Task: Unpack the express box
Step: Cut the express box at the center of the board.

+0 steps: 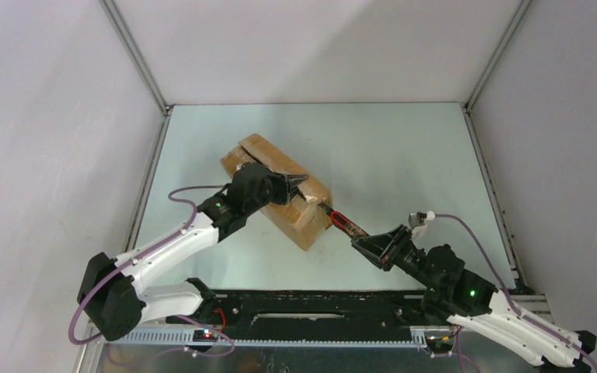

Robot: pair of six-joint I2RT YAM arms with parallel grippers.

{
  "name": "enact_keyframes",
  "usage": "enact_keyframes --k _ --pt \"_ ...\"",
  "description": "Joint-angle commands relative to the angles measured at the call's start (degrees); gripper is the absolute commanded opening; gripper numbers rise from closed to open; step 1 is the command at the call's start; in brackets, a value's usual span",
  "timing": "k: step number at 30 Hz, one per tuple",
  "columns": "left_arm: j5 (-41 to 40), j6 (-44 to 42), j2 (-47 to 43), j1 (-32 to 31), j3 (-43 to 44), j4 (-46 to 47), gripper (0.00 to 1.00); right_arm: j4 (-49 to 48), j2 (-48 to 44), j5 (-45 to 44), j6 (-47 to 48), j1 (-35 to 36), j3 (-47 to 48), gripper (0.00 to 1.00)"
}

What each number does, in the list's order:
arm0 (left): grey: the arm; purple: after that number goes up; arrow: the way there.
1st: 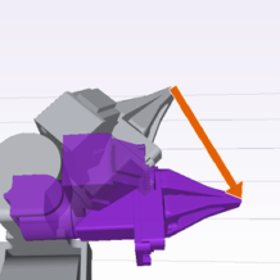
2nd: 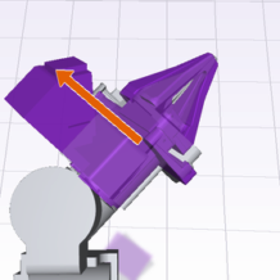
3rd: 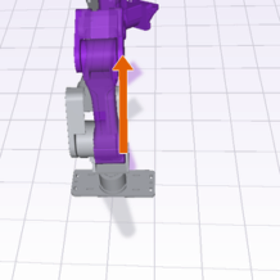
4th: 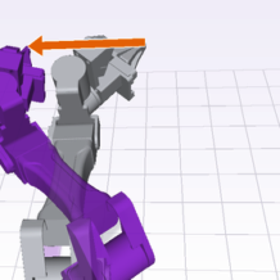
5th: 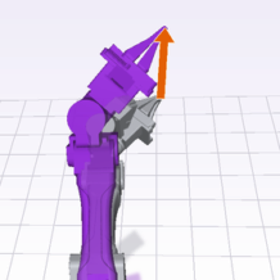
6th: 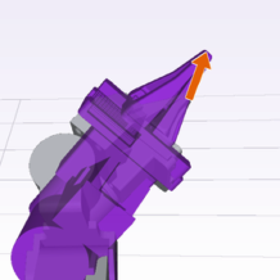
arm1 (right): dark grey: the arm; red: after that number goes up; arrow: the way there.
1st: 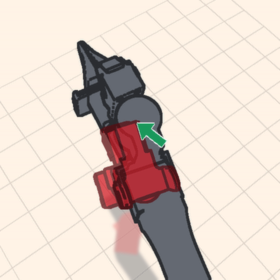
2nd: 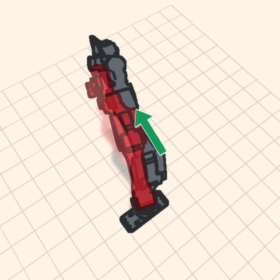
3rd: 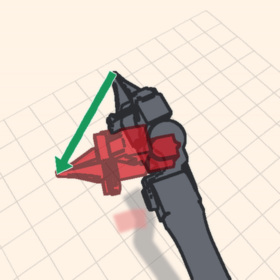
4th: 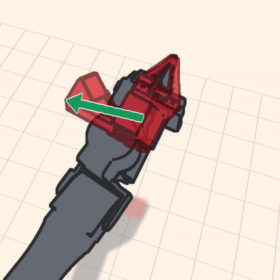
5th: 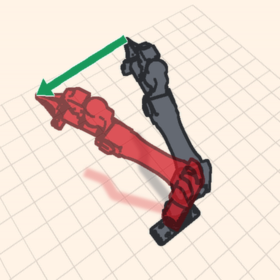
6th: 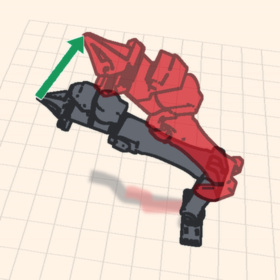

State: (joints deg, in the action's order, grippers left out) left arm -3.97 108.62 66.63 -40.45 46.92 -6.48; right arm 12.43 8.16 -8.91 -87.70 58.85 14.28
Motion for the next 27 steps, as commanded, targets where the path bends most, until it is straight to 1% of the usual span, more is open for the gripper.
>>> enact_keyframes --k 1,10,16,23,27 --pt "1.15 6.39 0.34 -0.11 -2.14 -2.22 0.00 -9.10 0.82 -1.93 -1.77 0.55 -1.17 0.00" --pt "1.34 6.78 0.98 -0.25 -2.13 -1.53 0.00 -11.74 0.79 -0.97 -3.01 0.61 -2.53 0.00" --pt "0.04 7.90 0.50 -0.20 -3.01 -0.48 0.00 -6.52 -1.23 -1.75 -3.51 1.07 -1.77 0.00" --pt "-1.53 9.17 0.95 -0.63 -3.13 0.48 0.00 -5.35 -1.40 -4.18 -3.71 1.41 -1.52 0.00" --pt "-2.15 9.47 0.96 -0.99 -2.64 -0.21 0.00 -11.51 -0.22 -6.07 -3.85 2.00 -3.57 0.00"
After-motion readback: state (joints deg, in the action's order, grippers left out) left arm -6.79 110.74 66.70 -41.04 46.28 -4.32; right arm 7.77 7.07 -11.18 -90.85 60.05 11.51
